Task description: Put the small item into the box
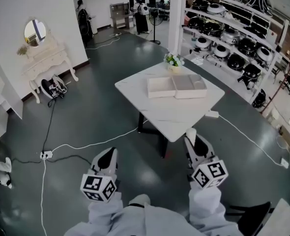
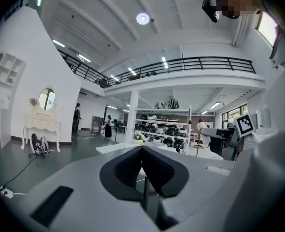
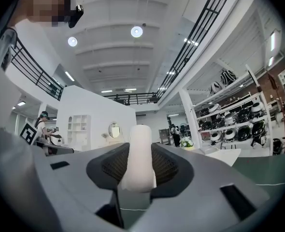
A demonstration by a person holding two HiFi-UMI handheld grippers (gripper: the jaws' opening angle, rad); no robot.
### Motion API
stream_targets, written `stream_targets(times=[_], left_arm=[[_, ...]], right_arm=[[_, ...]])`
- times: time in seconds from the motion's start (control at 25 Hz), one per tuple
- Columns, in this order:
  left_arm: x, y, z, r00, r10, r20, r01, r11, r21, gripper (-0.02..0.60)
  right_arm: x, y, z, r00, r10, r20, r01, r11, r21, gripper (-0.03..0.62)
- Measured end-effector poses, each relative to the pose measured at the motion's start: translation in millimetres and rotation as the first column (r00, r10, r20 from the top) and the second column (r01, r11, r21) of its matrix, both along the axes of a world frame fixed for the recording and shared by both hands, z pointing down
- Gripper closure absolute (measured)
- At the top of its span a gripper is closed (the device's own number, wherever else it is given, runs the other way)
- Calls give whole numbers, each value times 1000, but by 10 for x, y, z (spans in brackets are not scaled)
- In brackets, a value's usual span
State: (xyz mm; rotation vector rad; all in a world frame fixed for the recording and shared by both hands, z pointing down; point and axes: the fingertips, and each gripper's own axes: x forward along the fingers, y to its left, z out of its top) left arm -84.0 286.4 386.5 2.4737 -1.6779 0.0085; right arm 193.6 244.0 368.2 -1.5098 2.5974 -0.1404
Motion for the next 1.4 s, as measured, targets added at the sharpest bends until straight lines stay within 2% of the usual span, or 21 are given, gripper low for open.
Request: stream_targets(times=[0.36,0.6,1.12,1.4], left_arm=[[-75,-369,96,1000,-21,4,21,999,-27,583],[-210,-928,227,1000,-14,0,14,999,-42,583],[-429,-2563,367,995,95,-13,-96,993,-68,583],[-462,-3115,508,988,154,-29,-156,984,-89,583]], right_arm=[[-171,-432,106,999,-36,-4,36,999,-25,471],[-286,-960,254,1000,-21,-1,21,999,-46,471],[-576,-2321,432,998,61,-6,-61,993,-99,471],[-703,-2748,527,995,93,-19,-95,989,-114,471]])
